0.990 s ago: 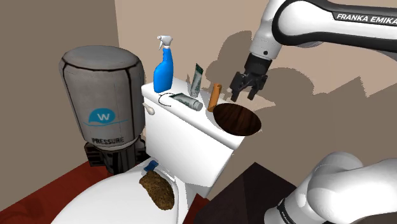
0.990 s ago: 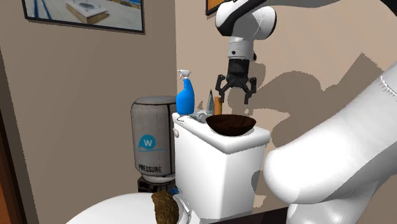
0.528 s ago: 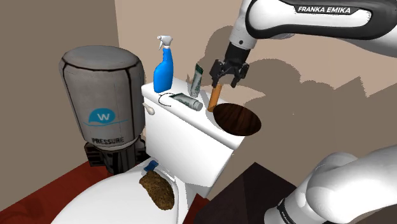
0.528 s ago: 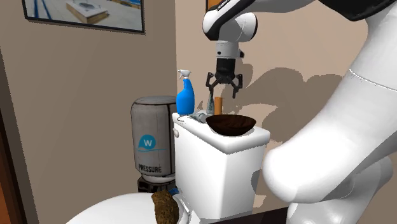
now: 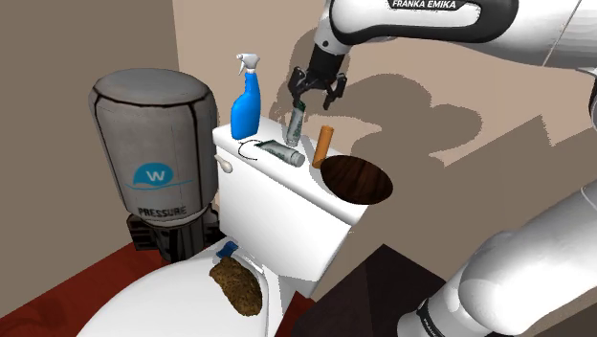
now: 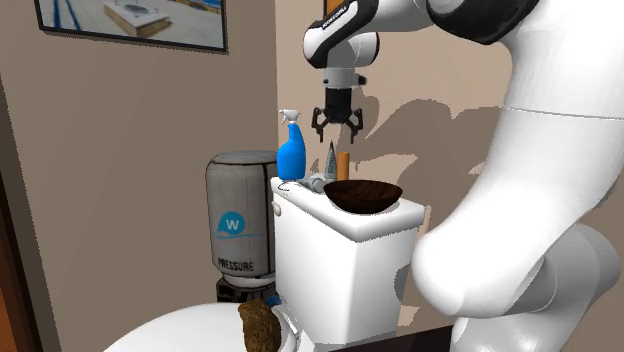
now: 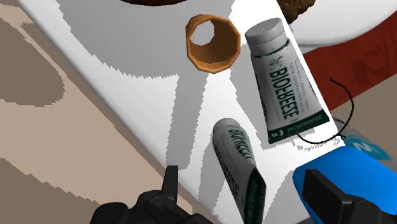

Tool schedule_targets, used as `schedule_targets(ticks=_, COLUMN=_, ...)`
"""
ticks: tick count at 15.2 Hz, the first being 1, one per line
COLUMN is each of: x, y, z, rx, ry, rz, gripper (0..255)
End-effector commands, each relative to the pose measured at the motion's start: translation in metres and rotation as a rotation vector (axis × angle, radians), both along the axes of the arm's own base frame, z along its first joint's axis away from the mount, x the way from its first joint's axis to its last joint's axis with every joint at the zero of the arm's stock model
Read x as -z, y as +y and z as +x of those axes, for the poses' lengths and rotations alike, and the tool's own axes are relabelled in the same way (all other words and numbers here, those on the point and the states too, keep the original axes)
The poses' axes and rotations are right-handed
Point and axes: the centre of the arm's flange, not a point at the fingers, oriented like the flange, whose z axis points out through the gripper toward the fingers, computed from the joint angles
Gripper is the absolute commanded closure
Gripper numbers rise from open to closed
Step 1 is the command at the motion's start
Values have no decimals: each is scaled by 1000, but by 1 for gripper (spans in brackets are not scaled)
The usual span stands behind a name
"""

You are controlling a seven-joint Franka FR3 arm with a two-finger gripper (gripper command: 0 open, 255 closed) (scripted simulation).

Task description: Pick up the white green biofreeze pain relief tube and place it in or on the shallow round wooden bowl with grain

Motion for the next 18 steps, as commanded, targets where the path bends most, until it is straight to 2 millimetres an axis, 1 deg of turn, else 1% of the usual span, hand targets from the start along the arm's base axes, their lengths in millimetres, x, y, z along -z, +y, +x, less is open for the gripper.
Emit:
schedule_targets(ticks=1, x=-8, y=2, z=21, rx=33, ry=-25, rz=-14, gripper=0)
schedule_targets(ticks=3, x=-15, y=3, z=42, rx=64, ry=-50, rz=-28, gripper=0)
schedule_targets(ticks=4, x=-17, y=4, z=49, rx=73, ry=-57, rz=-32, gripper=0)
schedule_targets(ticks=12, x=21, y=0, z=58, rx=73, ry=-57, rz=-32, gripper=0)
schedule_targets(ticks=18, x=21, y=0, z=58, rx=73, ry=-57, rz=-32, gripper=0)
